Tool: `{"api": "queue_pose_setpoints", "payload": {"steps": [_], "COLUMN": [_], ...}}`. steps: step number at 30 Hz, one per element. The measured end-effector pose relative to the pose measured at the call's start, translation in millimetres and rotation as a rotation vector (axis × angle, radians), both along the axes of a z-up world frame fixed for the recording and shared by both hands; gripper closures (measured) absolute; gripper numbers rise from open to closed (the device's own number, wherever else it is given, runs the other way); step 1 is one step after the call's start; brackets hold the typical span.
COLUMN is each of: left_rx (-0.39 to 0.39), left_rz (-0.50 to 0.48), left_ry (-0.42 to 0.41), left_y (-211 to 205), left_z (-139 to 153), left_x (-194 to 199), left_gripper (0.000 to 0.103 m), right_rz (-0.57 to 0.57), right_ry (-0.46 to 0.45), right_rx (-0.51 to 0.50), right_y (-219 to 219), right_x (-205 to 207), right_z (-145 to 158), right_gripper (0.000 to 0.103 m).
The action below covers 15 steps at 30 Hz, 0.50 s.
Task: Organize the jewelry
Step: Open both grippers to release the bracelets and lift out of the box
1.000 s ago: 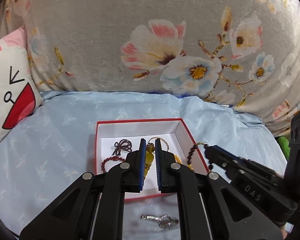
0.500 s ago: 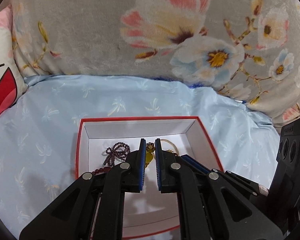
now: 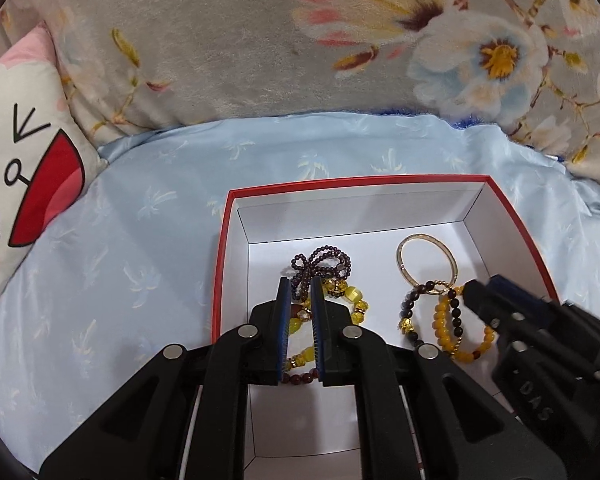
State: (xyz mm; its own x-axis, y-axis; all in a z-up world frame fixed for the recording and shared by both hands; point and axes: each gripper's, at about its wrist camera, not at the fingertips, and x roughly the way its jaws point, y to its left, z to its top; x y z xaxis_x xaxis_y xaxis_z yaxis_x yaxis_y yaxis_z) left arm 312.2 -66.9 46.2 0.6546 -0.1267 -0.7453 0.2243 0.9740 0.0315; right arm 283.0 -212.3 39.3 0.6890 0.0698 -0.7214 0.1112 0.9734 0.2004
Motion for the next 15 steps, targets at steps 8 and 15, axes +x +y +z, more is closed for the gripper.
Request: {"api": "queue_pose_setpoints", "payload": {"steps": [8,15], "left_rx": [0.023,0.026], "left_rz": [0.002,-0.005], "left_ry": [-0.040,-0.073], "left_y": [-2.6,0.8], "left_z": [6.6,21.5], "left_x": [-18.6,-49.4], "left_gripper": [0.082,0.074], "right_rz": [-0.004,-0.001], "right_ry": [-0.071,-0.102], "right_rx": [-0.043,-0.060], "right_y": [1.6,6.4], "right_x": [-24.3,-57.9], "right_z": [27.2,38.1], "right_gripper": [0.059,0.054]}}
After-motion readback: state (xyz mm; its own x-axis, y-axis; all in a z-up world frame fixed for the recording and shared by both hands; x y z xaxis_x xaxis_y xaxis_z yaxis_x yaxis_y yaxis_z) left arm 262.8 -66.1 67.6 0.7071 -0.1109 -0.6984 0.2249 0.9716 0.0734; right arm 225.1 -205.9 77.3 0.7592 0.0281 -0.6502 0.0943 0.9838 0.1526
